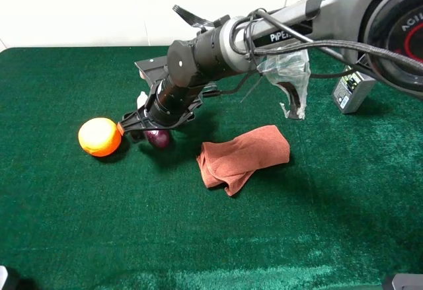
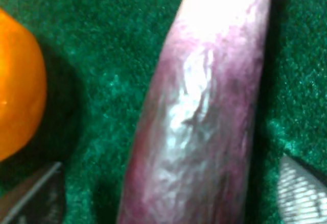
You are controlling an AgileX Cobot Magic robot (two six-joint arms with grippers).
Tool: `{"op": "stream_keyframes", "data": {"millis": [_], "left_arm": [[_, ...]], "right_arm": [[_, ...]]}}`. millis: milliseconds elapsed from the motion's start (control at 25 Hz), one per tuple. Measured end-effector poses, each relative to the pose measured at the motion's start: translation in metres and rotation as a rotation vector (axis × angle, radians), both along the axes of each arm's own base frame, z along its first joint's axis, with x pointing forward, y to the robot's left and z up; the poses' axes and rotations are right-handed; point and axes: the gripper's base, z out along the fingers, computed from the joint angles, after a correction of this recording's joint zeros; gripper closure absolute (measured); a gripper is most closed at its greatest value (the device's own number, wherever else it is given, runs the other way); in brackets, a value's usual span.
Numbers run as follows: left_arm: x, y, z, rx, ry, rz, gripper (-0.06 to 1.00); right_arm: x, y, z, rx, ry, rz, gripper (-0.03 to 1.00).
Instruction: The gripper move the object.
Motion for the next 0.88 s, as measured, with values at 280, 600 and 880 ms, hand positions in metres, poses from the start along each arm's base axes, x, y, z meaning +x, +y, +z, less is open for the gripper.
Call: {"op": "stream_keyframes", "data": {"millis": [280, 600, 880], "left_arm": [[0.000, 0.000, 0.000, 0.000, 0.000, 0.000, -0.05], [0.000, 0.000, 0.000, 0.000, 0.000, 0.000, -0.05], [0.000, 0.000, 0.000, 0.000, 0.000, 0.000, -0.05]], "right_arm": [[-0.002, -0.002, 0.008, -0.026, 0.007, 0.029, 0.28], [-0.006, -0.008, 0.042, -0.058, -0.012, 0.084, 0.27], [-0.001, -0.034, 0.092, -0.090, 0.009, 0.064, 0.27]]}}
